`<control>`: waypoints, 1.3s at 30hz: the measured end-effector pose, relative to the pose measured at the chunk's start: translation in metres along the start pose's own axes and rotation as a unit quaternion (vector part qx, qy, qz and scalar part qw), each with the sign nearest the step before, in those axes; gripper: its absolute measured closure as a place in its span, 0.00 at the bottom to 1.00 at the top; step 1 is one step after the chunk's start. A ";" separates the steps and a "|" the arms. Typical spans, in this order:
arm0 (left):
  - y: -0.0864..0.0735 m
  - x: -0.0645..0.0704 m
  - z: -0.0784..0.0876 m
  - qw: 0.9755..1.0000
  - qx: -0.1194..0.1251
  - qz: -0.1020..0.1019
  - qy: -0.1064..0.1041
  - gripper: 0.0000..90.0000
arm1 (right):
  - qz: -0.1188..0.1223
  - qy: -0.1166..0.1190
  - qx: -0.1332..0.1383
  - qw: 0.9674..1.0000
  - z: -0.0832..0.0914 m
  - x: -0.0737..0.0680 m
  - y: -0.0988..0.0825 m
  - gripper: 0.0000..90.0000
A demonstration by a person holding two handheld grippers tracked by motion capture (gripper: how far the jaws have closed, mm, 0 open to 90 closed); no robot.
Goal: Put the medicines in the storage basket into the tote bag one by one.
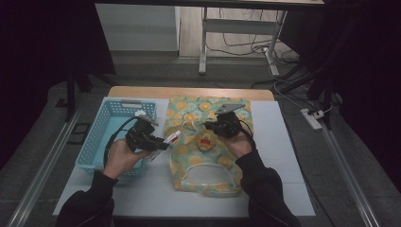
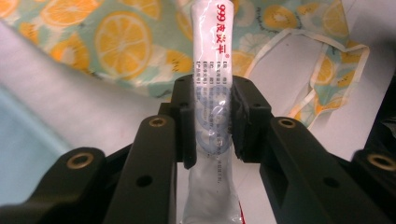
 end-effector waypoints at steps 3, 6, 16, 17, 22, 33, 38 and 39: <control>0.003 0.005 -0.007 1.000 -0.002 -0.007 -0.008 0.81 | 0.000 0.000 0.000 1.000 0.000 0.000 0.000 1.00; 0.006 0.009 -0.013 1.000 -0.006 -0.010 -0.013 0.81 | -0.001 -0.001 0.000 1.000 0.000 0.000 0.000 1.00; 0.018 0.023 -0.031 1.000 -0.013 -0.021 -0.012 0.81 | -0.002 -0.001 0.004 1.000 0.001 0.000 0.001 1.00; 0.020 0.025 -0.033 1.000 -0.014 -0.022 -0.014 0.81 | -0.002 -0.001 0.004 1.000 0.001 0.000 0.001 1.00; 0.027 0.032 -0.043 0.999 -0.017 -0.024 -0.015 0.81 | -0.002 -0.001 0.004 1.000 0.001 0.000 0.001 1.00; 0.045 0.041 -0.067 0.999 -0.026 -0.035 -0.005 0.81 | -0.002 -0.002 0.007 1.000 0.003 0.000 0.002 1.00; 0.052 0.039 -0.080 0.999 -0.026 -0.032 0.001 0.81 | -0.001 0.000 0.007 1.000 0.003 -0.001 0.003 1.00; 0.054 0.039 -0.082 0.999 -0.024 -0.031 0.005 0.81 | -0.001 0.000 0.007 1.000 0.002 -0.001 0.002 1.00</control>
Point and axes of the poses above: each handheld gripper's, and its own axes: z roughly backward along the jaws, y roughly out of its top, x roughly to its right, the point moved 2 cm from there along -z, roughly forward along the jaws, and after that the axes turned 9 degrees about z, right-handed, at the moved point
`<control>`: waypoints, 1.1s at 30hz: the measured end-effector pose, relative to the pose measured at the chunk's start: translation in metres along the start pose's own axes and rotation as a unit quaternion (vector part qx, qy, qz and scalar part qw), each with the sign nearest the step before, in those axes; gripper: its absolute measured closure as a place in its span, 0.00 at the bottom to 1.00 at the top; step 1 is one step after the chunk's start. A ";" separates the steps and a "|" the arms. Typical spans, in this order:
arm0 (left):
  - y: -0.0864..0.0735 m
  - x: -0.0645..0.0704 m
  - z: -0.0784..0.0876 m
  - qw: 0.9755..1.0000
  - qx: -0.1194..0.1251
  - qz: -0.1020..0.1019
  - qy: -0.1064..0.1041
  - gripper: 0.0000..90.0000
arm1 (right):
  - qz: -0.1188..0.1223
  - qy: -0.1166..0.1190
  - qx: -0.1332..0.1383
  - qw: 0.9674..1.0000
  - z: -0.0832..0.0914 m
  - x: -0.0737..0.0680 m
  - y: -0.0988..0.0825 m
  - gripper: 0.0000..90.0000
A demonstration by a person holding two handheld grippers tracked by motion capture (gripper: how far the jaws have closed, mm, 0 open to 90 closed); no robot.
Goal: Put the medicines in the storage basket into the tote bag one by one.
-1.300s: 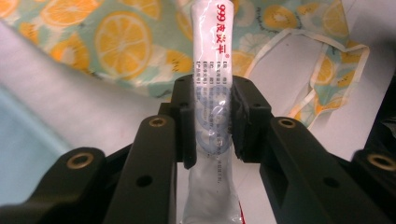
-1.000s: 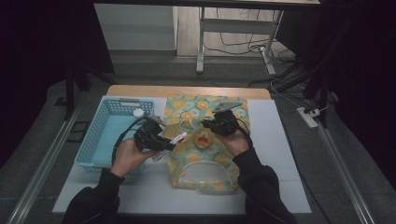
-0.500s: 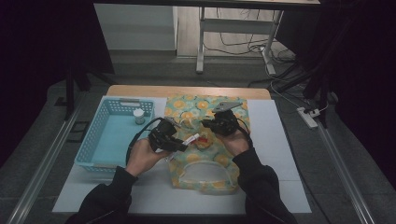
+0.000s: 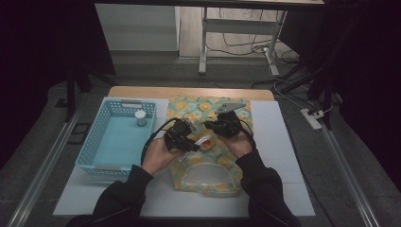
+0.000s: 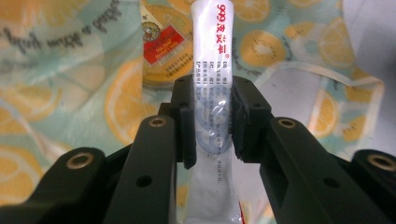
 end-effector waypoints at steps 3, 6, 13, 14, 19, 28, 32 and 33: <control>0.004 -0.003 -0.006 1.000 0.003 0.009 0.008 0.81 | -0.001 0.000 -0.002 1.000 -0.001 0.000 -0.001 1.00; 0.008 -0.006 -0.011 1.000 0.004 0.011 0.019 0.81 | -0.001 0.000 -0.003 1.000 -0.001 0.000 -0.001 1.00; 0.014 -0.014 -0.023 0.999 0.010 0.019 0.043 0.81 | 0.001 0.000 -0.003 1.000 -0.003 -0.002 0.000 1.00; 0.015 -0.015 -0.024 0.999 0.010 0.019 0.047 0.81 | 0.001 0.000 -0.004 1.000 -0.003 -0.002 0.000 1.00; 0.017 -0.026 -0.028 0.997 0.005 0.033 0.074 0.81 | 0.001 0.001 -0.007 1.000 -0.005 -0.003 -0.001 1.00; 0.020 -0.039 -0.037 0.994 -0.004 0.054 0.095 0.81 | 0.003 0.001 -0.010 1.000 -0.008 -0.004 -0.002 1.00; 0.022 -0.043 -0.040 0.993 -0.008 0.062 0.101 0.81 | 0.003 0.000 -0.012 1.000 -0.010 -0.004 -0.004 1.00; 0.022 -0.045 -0.042 0.993 -0.009 0.064 0.102 0.81 | 0.003 0.000 -0.013 1.000 -0.011 -0.004 -0.004 1.00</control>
Point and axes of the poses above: each handheld gripper's, and its own axes: z roughly backward along the jaws, y roughly out of its top, x roughly to its right, the point moved 2 cm from there along -z, roughly forward along the jaws, and after that the axes turned 9 degrees about z, right-handed, at the moved point
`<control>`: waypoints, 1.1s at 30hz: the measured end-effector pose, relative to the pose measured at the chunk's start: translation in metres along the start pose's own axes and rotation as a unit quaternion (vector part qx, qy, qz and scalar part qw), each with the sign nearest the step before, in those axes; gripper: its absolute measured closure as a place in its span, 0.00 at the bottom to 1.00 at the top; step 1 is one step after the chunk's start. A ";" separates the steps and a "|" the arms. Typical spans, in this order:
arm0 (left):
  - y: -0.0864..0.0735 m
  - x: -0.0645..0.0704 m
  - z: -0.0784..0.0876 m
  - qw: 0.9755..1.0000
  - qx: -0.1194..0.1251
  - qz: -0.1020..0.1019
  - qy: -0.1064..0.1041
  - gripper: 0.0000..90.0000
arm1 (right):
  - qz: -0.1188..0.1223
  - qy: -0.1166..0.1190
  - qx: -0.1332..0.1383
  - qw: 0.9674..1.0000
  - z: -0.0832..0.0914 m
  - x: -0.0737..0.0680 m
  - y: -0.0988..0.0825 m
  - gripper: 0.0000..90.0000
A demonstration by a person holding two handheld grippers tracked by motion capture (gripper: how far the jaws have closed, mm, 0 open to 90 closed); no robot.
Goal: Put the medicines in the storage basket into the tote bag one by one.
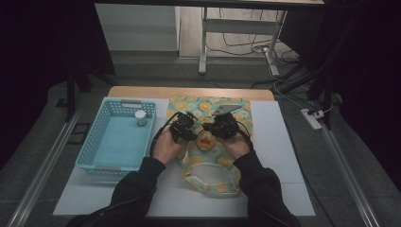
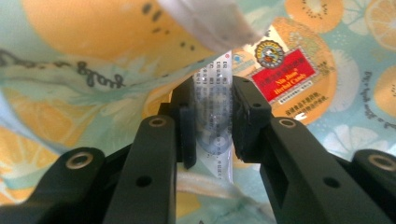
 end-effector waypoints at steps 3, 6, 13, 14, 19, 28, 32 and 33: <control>0.000 -0.003 -0.005 1.000 -0.003 0.006 -0.004 0.80 | 0.001 0.001 -0.003 1.000 -0.001 -0.001 -0.001 1.00; -0.002 -0.003 -0.003 1.000 0.007 0.003 -0.014 0.76 | 0.000 0.000 -0.002 1.000 -0.001 0.000 -0.001 1.00; -0.005 0.005 0.012 0.999 0.021 -0.015 -0.024 0.61 | -0.004 -0.002 0.002 1.000 0.001 0.002 -0.001 1.00; -0.006 0.006 0.014 0.999 0.023 -0.017 -0.027 0.58 | -0.004 -0.002 0.003 1.000 0.001 0.002 -0.001 1.00; -0.013 0.006 0.025 0.997 0.038 -0.024 -0.058 0.45 | -0.005 -0.001 0.001 1.000 0.001 0.003 -0.002 1.00; -0.024 0.006 0.044 0.991 0.063 -0.038 -0.108 0.19 | -0.005 -0.001 0.001 1.000 0.001 0.002 -0.001 1.00; -0.030 0.006 0.051 0.990 0.066 -0.042 -0.119 0.13 | -0.004 0.000 0.003 1.000 0.002 0.003 -0.001 1.00; -0.031 0.006 0.053 0.989 0.066 -0.046 -0.121 0.11 | -0.004 0.000 0.003 1.000 0.002 0.003 -0.002 1.00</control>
Point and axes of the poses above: each handheld gripper's, and its own axes: z roughly backward along the jaws, y roughly out of its top, x roughly to its right, the point moved 2 cm from there along -z, roughly forward along the jaws, and after that the axes turned 9 degrees about z, right-handed, at the moved point
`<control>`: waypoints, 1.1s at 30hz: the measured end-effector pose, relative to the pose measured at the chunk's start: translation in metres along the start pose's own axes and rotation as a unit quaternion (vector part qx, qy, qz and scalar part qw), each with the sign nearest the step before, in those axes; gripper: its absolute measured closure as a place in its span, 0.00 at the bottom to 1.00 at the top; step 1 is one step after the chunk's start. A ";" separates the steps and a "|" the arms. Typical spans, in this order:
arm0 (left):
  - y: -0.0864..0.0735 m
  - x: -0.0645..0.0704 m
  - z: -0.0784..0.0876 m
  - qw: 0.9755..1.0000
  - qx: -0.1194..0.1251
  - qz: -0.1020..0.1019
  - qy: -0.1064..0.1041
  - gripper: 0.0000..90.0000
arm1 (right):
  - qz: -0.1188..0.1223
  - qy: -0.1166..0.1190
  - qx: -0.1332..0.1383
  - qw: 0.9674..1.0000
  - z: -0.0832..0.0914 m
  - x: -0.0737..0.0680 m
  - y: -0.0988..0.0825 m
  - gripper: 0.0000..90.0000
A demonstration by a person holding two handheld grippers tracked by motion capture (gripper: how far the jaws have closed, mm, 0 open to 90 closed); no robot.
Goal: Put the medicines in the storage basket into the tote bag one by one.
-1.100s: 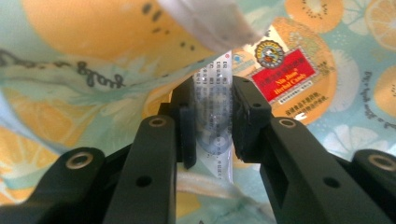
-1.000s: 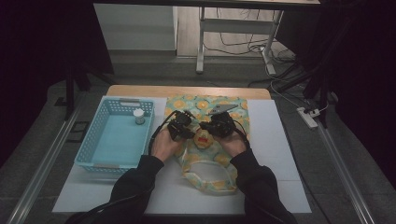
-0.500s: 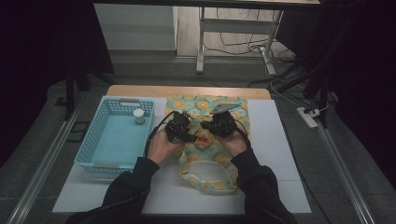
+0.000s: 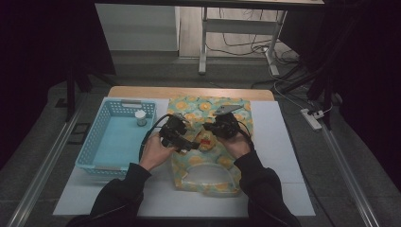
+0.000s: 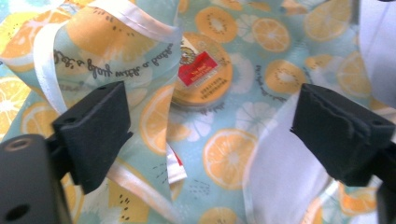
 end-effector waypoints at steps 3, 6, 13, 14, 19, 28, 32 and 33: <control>-0.003 0.003 0.006 1.000 0.006 -0.011 -0.003 0.05 | 0.002 0.000 -0.001 1.000 0.000 0.000 0.000 1.00; -0.005 0.003 0.012 1.000 0.012 -0.015 -0.016 0.01 | 0.003 0.001 -0.001 1.000 0.000 0.000 0.000 1.00; -0.013 -0.004 0.024 1.000 0.020 -0.018 -0.014 0.00 | 0.006 0.004 -0.002 1.000 0.001 -0.001 0.000 1.00; -0.014 -0.005 0.025 1.000 0.020 -0.017 -0.014 0.00 | 0.005 0.004 -0.002 1.000 0.001 -0.001 0.000 1.00; -0.020 -0.011 0.033 0.999 0.032 -0.009 -0.021 0.00 | 0.006 0.004 -0.002 1.000 0.001 -0.002 0.001 1.00; -0.026 -0.019 0.049 0.999 0.041 -0.007 -0.013 0.00 | 0.007 0.006 -0.001 1.000 0.001 -0.002 0.001 1.00; -0.030 -0.026 0.055 0.999 0.046 -0.004 -0.018 0.00 | 0.007 0.005 -0.001 1.000 0.002 -0.002 0.001 1.00; -0.031 -0.027 0.056 0.999 0.049 -0.002 -0.019 0.00 | 0.007 0.005 -0.001 1.000 0.002 -0.002 0.001 1.00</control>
Point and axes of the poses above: each handheld gripper's, and its own axes: z roughly backward along the jaws, y roughly out of its top, x roughly to its right, the point moved 2 cm from there along -z, roughly forward along the jaws, and after that the axes turned 9 degrees about z, right-handed, at the moved point
